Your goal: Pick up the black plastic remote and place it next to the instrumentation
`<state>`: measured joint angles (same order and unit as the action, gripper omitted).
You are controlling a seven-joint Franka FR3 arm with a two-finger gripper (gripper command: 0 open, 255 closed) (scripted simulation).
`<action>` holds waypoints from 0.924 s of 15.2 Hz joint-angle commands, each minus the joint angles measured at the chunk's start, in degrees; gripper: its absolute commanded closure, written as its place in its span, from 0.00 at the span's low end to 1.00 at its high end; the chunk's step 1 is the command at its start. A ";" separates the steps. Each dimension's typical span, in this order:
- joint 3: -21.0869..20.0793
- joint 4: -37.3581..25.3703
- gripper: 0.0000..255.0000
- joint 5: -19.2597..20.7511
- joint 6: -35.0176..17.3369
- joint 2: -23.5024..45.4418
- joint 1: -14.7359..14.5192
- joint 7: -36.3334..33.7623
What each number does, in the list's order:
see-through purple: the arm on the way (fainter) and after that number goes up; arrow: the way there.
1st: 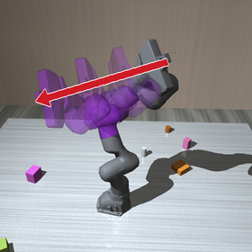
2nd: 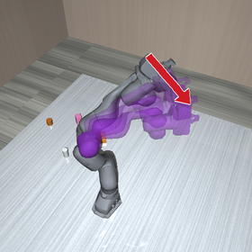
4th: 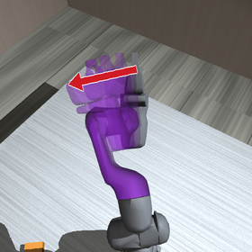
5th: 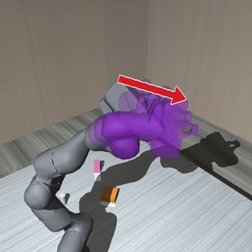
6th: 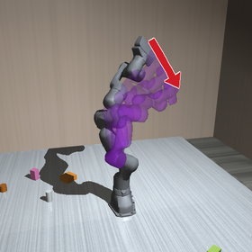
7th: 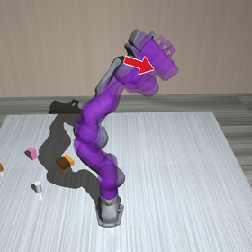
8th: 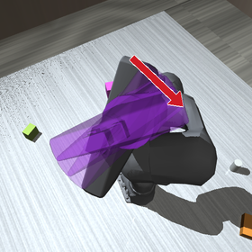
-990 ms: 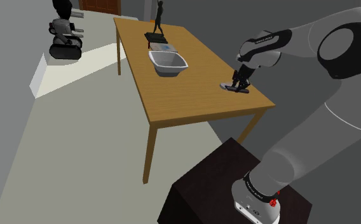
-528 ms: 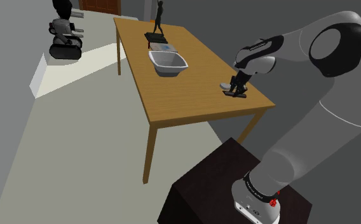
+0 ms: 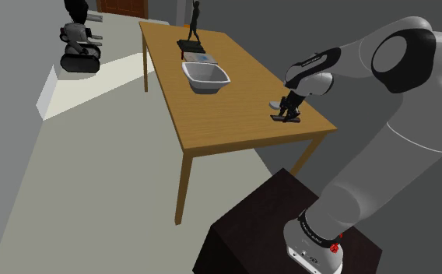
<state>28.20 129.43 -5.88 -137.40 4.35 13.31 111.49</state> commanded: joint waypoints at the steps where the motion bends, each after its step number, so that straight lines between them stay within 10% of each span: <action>1: 0.01 0.00 1.00 -0.03 -0.04 0.05 0.01 0.02; 3: 0.01 0.00 1.00 -0.03 -0.04 0.05 0.02 0.02; 4: 0.01 0.01 0.00 -0.02 -0.04 0.04 0.01 0.02; 14: 0.29 -2.18 0.00 3.97 6.77 -5.35 -0.22 -2.79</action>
<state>28.46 127.35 -2.47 -131.45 -0.24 13.07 109.03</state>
